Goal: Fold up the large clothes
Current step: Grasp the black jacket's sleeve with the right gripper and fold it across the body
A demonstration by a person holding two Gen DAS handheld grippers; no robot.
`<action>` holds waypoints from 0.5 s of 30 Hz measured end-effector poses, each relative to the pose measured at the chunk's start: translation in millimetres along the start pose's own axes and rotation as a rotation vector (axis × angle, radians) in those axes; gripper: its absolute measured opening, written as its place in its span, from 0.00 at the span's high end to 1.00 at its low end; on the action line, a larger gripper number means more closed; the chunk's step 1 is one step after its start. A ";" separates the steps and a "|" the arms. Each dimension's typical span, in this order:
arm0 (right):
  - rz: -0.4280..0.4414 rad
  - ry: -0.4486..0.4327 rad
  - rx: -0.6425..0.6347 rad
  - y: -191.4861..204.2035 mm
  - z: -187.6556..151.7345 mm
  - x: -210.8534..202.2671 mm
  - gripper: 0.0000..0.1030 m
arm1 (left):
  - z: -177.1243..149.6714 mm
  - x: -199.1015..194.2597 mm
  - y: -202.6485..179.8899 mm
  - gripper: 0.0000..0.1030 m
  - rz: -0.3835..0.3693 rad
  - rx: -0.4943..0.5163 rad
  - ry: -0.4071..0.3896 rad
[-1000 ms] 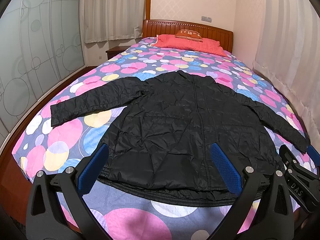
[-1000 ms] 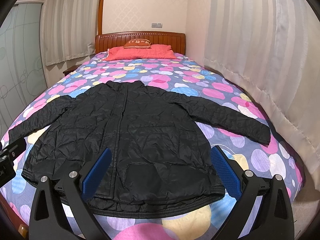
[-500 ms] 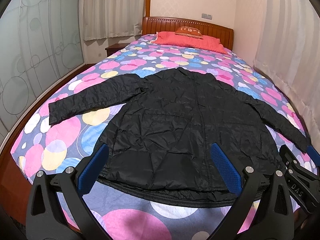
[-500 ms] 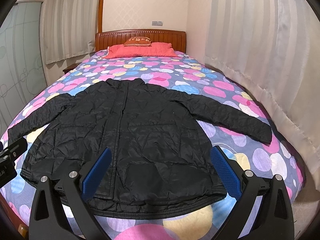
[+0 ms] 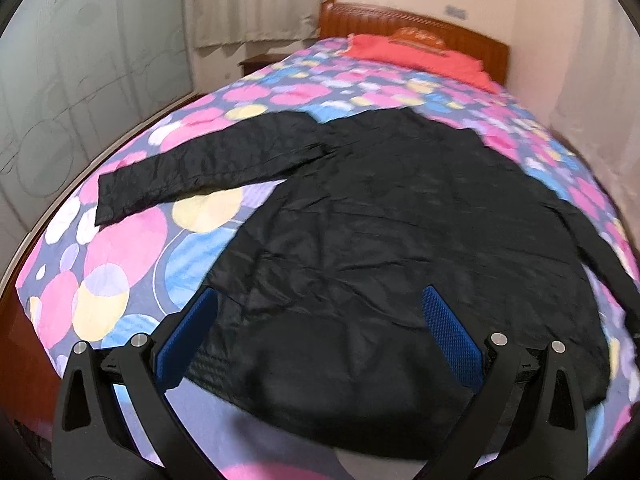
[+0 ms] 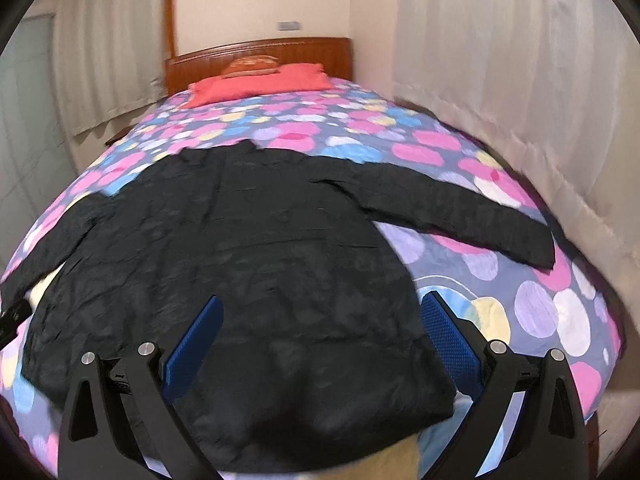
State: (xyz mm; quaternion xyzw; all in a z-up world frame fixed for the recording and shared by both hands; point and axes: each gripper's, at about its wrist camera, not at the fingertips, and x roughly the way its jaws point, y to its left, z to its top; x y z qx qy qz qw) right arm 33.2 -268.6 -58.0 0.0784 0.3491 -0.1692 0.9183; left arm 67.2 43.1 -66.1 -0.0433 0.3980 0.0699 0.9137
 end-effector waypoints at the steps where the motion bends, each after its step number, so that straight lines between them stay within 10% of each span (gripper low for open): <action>1: -0.016 0.004 0.032 -14.3 3.8 10.5 0.05 | 4.9 9.3 5.6 0.02 0.015 -0.015 0.013; 9: -0.084 0.017 0.360 -141.9 24.0 81.9 0.08 | 34.7 78.4 54.1 0.02 0.153 -0.165 0.076; 11: -0.108 0.042 0.440 -173.9 27.2 100.5 0.47 | 39.7 91.6 65.8 0.02 0.183 -0.205 0.094; 15: -0.078 0.047 0.620 -219.9 24.2 124.8 0.50 | 46.0 112.3 80.7 0.02 0.231 -0.258 0.126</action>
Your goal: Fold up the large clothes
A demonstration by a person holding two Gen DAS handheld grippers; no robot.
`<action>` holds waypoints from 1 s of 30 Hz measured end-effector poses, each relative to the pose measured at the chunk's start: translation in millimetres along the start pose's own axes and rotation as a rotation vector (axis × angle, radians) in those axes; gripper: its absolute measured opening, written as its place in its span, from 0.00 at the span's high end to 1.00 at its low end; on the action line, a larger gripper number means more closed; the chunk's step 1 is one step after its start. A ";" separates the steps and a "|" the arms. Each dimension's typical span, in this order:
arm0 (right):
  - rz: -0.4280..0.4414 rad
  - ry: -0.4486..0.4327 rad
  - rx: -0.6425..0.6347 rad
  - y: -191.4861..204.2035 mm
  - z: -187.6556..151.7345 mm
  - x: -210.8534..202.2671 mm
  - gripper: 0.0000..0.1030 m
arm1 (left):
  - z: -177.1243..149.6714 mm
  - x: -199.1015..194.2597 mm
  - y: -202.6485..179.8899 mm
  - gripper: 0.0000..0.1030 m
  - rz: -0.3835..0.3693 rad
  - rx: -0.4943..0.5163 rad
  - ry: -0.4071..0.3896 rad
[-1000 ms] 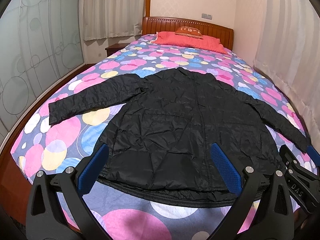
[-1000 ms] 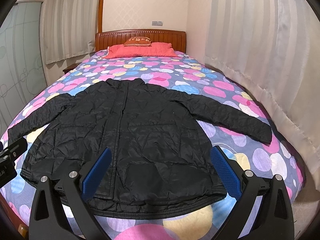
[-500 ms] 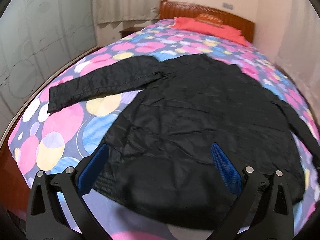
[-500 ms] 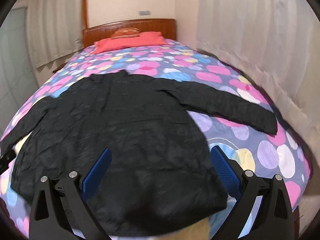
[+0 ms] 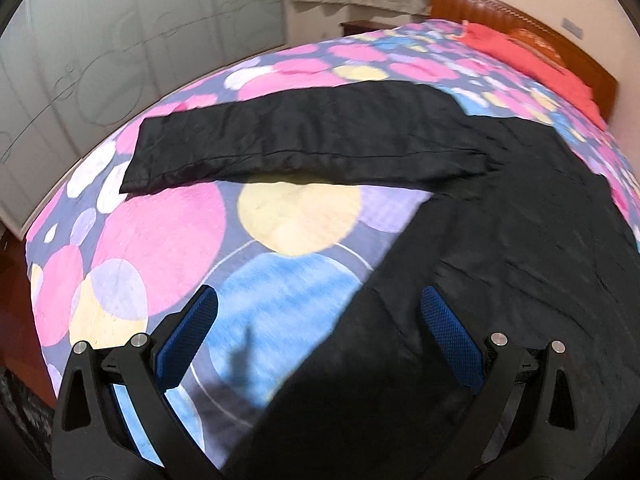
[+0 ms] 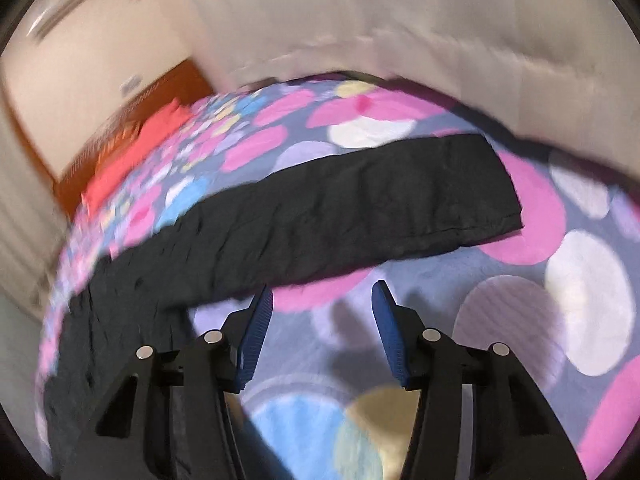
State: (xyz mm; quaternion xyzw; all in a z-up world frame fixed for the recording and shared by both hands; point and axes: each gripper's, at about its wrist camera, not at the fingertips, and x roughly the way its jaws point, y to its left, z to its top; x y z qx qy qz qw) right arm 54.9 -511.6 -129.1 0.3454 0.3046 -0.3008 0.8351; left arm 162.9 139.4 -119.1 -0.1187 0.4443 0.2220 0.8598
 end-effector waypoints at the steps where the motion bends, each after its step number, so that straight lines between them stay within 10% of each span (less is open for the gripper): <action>1: 0.012 0.000 0.033 -5.0 3.4 4.8 0.50 | 2.7 5.8 1.4 0.02 0.007 -0.007 0.003; 16: 0.242 -0.017 0.419 -59.5 14.2 44.2 0.49 | -3.1 37.8 2.7 0.02 0.105 0.004 0.021; 26: 0.204 -0.117 0.474 -77.3 27.0 47.4 0.49 | -4.4 37.8 3.3 0.02 0.120 -0.002 0.014; 30: 0.143 -0.121 0.441 -77.3 35.0 52.8 0.80 | -6.3 37.4 7.2 0.02 0.121 -0.007 0.009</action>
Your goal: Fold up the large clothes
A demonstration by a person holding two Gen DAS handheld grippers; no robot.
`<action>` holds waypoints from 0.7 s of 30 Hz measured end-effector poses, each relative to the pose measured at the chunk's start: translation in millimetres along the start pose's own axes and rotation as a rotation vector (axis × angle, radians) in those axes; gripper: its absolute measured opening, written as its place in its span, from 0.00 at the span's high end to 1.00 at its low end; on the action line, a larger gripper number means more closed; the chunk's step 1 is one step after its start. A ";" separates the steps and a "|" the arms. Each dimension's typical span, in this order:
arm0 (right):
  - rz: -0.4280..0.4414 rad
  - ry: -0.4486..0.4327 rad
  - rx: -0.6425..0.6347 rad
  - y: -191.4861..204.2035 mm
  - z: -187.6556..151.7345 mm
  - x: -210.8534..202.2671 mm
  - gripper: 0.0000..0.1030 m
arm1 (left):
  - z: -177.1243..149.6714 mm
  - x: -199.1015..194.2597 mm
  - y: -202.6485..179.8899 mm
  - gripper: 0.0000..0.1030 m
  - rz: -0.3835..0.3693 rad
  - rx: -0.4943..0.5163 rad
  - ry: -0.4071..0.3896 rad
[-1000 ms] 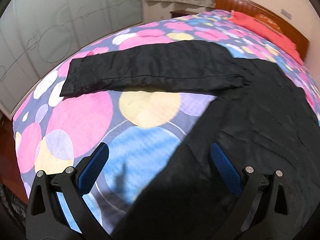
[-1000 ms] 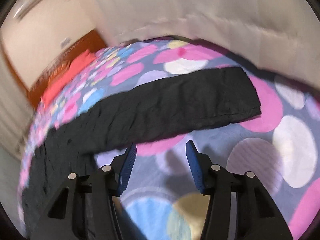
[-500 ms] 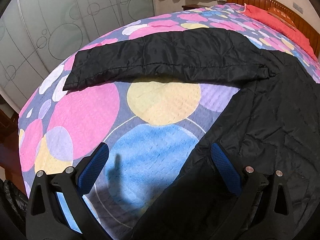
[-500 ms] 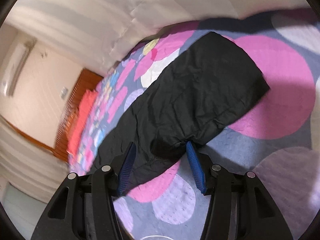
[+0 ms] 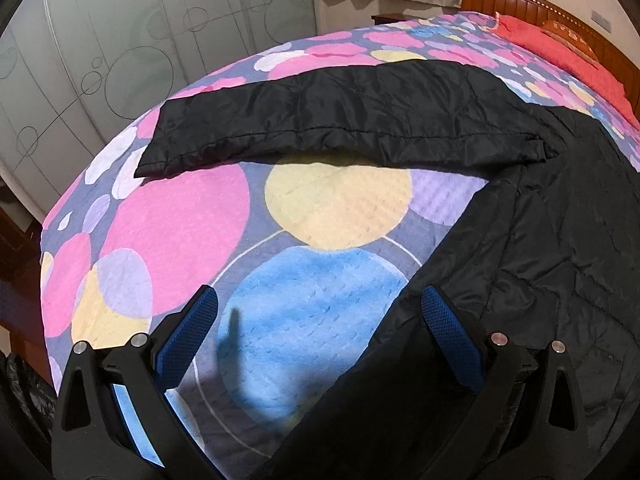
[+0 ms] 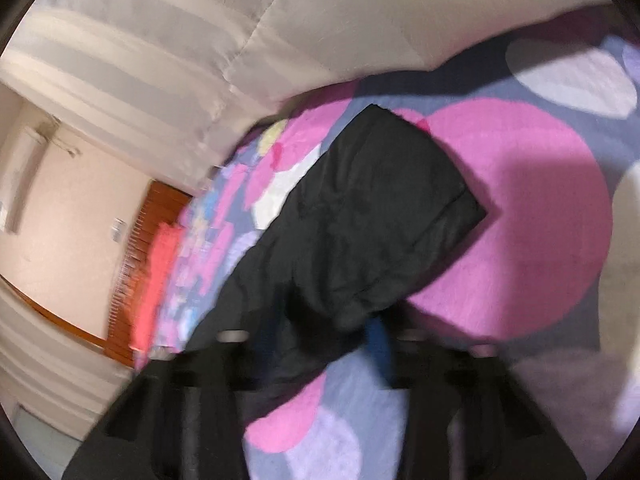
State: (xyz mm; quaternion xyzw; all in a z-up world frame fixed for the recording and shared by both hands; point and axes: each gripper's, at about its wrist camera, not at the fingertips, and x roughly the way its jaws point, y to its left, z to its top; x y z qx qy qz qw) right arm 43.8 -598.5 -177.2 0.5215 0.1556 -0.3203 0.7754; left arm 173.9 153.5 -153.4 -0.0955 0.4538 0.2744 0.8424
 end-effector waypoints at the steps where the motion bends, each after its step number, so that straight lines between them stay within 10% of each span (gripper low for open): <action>1: -0.008 0.009 -0.019 3.5 0.4 2.5 0.85 | -0.2 0.6 0.3 0.02 -0.001 0.003 0.002; 10: 0.025 -0.091 -0.517 133.0 -50.3 -36.0 0.87 | -5.3 5.2 -0.4 0.02 -0.015 -0.001 -0.003; 21: 0.235 0.074 -1.050 295.9 -233.9 -17.4 0.87 | -7.1 14.0 7.1 0.02 -0.083 -0.041 0.022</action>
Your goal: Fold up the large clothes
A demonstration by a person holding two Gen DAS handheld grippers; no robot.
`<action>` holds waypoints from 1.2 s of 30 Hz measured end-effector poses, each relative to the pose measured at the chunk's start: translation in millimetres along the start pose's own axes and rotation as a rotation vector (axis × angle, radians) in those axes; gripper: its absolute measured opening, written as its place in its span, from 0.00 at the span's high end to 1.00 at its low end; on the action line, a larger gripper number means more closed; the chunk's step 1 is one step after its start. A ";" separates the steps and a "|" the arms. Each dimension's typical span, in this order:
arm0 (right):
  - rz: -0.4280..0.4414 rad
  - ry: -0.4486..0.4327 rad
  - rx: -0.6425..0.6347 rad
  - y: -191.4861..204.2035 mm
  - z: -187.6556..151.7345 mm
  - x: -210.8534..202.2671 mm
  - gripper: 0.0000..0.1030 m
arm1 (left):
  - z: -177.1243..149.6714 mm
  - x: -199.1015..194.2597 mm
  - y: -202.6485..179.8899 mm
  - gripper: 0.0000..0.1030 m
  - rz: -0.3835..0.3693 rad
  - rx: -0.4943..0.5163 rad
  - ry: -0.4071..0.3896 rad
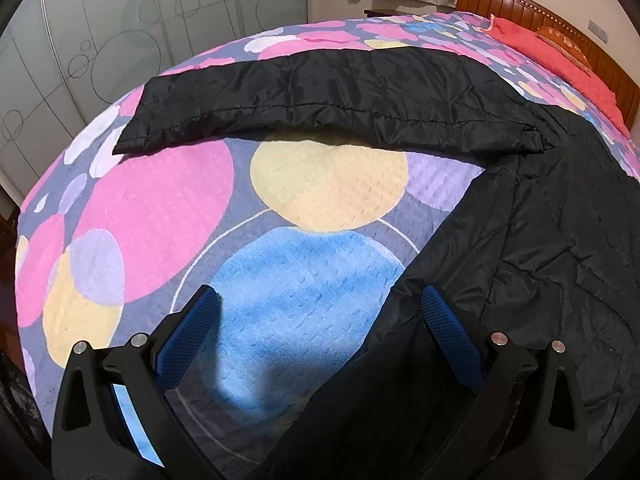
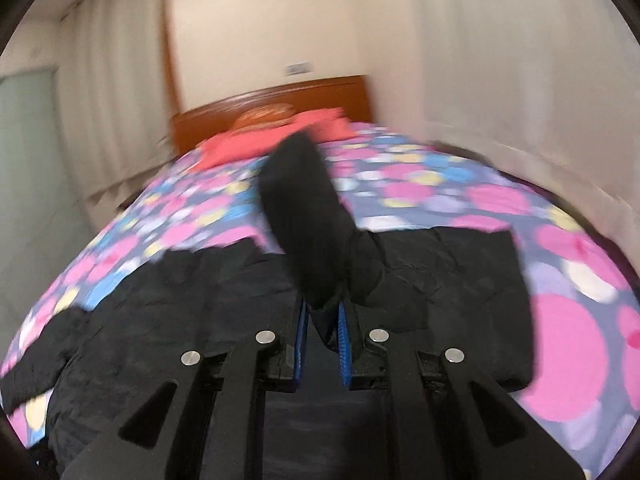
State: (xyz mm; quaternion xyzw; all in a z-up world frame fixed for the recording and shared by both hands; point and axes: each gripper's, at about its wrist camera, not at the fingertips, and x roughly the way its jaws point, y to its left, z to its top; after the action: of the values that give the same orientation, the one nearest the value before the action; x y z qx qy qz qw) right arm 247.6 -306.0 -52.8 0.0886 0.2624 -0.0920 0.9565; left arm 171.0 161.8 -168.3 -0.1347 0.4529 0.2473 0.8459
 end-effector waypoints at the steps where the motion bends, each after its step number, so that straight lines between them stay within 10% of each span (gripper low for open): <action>1: 0.026 0.008 -0.048 22.7 -0.6 7.6 0.87 | -0.1 0.2 0.6 0.02 -0.004 -0.002 0.001; 9: 0.175 0.141 -0.231 151.3 -26.5 60.0 0.87 | -1.9 0.7 3.6 0.02 -0.028 -0.016 0.000; 16: 0.185 0.354 -0.334 189.1 -73.7 103.9 0.79 | -2.2 0.4 3.2 0.02 -0.028 -0.014 -0.003; 18: 0.204 0.365 -0.339 188.4 -76.8 98.8 0.71 | -2.4 0.2 3.2 0.02 -0.028 -0.015 -0.002; 20: 0.302 0.379 -0.291 176.9 -69.7 85.8 0.40 | -2.5 0.2 3.0 0.02 -0.029 -0.016 -0.002; 24: 0.431 0.317 -0.189 138.3 -48.7 43.2 0.33 | -2.7 0.1 3.0 0.02 -0.030 -0.015 0.000; 29: 0.164 0.207 -0.062 42.9 -4.3 52.7 0.50 | -3.0 0.1 1.8 0.02 -0.025 -0.012 -0.002; 36: -0.101 0.313 0.077 -50.7 -6.8 138.0 0.55 | -2.6 0.6 -2.5 0.02 -0.012 0.000 -0.003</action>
State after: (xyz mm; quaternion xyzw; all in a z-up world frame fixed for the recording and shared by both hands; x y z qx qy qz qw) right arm 349.7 -371.4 -136.2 0.1249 0.4085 -0.1349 0.8940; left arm 170.8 158.6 -170.2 -0.1369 0.4506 0.2423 0.8482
